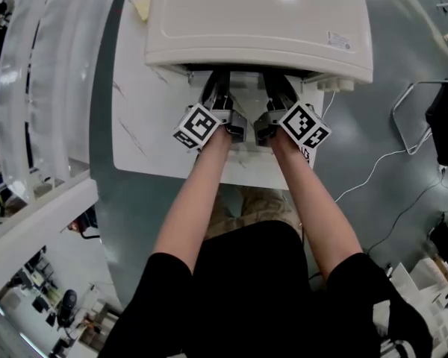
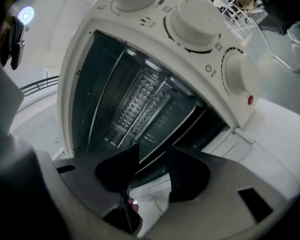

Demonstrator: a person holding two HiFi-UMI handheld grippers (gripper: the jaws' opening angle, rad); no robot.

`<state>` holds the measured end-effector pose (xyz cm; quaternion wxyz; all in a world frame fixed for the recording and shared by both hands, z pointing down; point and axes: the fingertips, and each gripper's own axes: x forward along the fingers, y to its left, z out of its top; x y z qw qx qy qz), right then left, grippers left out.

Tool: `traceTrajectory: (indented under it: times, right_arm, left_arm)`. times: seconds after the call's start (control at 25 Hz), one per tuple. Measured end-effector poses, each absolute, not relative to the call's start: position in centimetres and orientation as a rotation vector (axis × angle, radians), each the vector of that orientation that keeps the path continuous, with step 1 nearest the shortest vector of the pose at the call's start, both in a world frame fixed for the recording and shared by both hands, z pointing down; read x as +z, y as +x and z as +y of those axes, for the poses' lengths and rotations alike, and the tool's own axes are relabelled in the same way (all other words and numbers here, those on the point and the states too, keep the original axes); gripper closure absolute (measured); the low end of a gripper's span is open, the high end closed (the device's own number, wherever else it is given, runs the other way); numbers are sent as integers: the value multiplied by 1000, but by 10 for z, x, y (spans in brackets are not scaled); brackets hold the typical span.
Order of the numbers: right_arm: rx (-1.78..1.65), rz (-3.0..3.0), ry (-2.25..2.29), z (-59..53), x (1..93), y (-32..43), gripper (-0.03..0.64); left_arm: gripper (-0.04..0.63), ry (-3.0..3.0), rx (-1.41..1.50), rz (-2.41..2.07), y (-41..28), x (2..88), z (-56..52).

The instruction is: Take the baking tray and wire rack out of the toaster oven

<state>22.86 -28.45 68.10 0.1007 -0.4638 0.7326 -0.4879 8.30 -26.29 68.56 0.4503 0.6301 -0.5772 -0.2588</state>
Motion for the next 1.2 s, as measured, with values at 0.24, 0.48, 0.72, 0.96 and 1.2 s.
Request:
traceTrajectory:
  times: [0.24, 0.48, 0.72, 0.96, 1.2]
  right_arm:
    - [-1532, 1984, -1310, -305, 689, 229, 446]
    - [-1560, 1870, -1315, -319, 698, 235, 442]
    - [-1598, 1792, -1293, -332, 707, 239, 443]
    - [-1632, 1755, -1260, -337, 709, 237, 483]
    - [-1663, 1748, -1272, -334, 707, 238, 489]
  left_arm:
    - [443, 1490, -704, -1341, 89, 697, -288]
    - [443, 1347, -839, -1322, 81, 706, -300]
    - [443, 1267, -876, -1324, 81, 717, -309]
    - [474, 1187, -973, -1334, 67, 721, -313]
    - [499, 1182, -994, -1329, 68, 719, -309]
